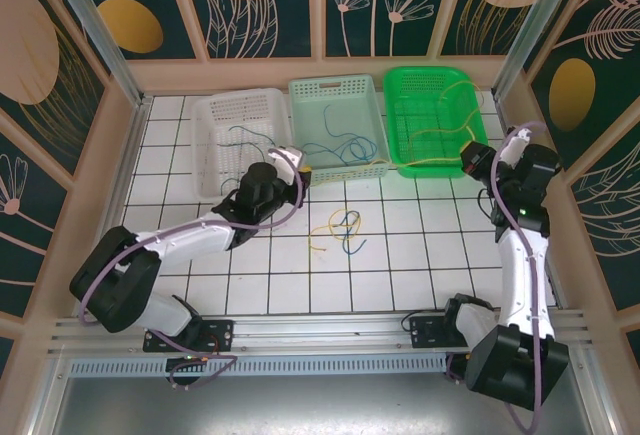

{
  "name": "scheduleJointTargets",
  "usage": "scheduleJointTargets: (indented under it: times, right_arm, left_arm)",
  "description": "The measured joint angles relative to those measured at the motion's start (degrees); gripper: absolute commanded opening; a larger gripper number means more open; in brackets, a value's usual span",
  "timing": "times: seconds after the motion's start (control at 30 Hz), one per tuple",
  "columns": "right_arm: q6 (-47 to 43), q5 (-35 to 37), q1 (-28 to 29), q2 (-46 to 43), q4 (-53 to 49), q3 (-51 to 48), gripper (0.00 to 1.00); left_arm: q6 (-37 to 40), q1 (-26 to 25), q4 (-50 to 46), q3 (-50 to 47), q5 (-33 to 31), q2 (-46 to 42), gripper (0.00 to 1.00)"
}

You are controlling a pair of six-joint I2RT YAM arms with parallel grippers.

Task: Untangle the cables

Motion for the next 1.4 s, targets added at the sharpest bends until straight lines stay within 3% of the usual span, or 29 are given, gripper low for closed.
scheduleJointTargets:
  times: [0.23,0.27,0.33,0.4,0.57,0.87,1.07,1.4]
  right_arm:
    - [-1.79,6.99,-0.02,-1.22,3.58,0.42,0.00]
    - [-2.10,7.76,-0.02,-0.92,3.72,0.92,0.00]
    - [-2.84,9.40,-0.02,0.13,4.52,2.29,0.00]
    - [-3.48,11.72,-0.24,2.12,5.60,4.85,0.00]
    - [-3.74,17.51,-0.66,6.40,9.55,11.21,0.00]
    - [0.00,26.62,-0.85,14.51,18.01,14.80,0.00]
    - [2.73,25.20,-1.03,20.79,22.69,12.15,0.00]
    - [2.97,21.99,-0.02,23.78,25.46,8.00,0.00]
  left_arm:
    - [-7.08,1.11,2.60,0.20,7.34,-0.24,0.00]
    - [-7.87,1.11,2.67,1.07,8.39,0.50,0.09]
    - [-9.14,1.14,2.71,3.26,9.92,2.23,0.44]
    - [-10.80,1.33,2.89,5.64,11.34,4.02,0.63]
    - [-13.60,1.64,3.65,8.96,13.57,5.66,0.83]
    - [-14.32,1.64,4.28,8.96,13.20,5.49,0.84]
    - [-13.64,1.64,4.00,6.69,11.54,3.76,0.84]
    - [-13.25,1.64,3.76,5.11,9.81,3.23,0.83]
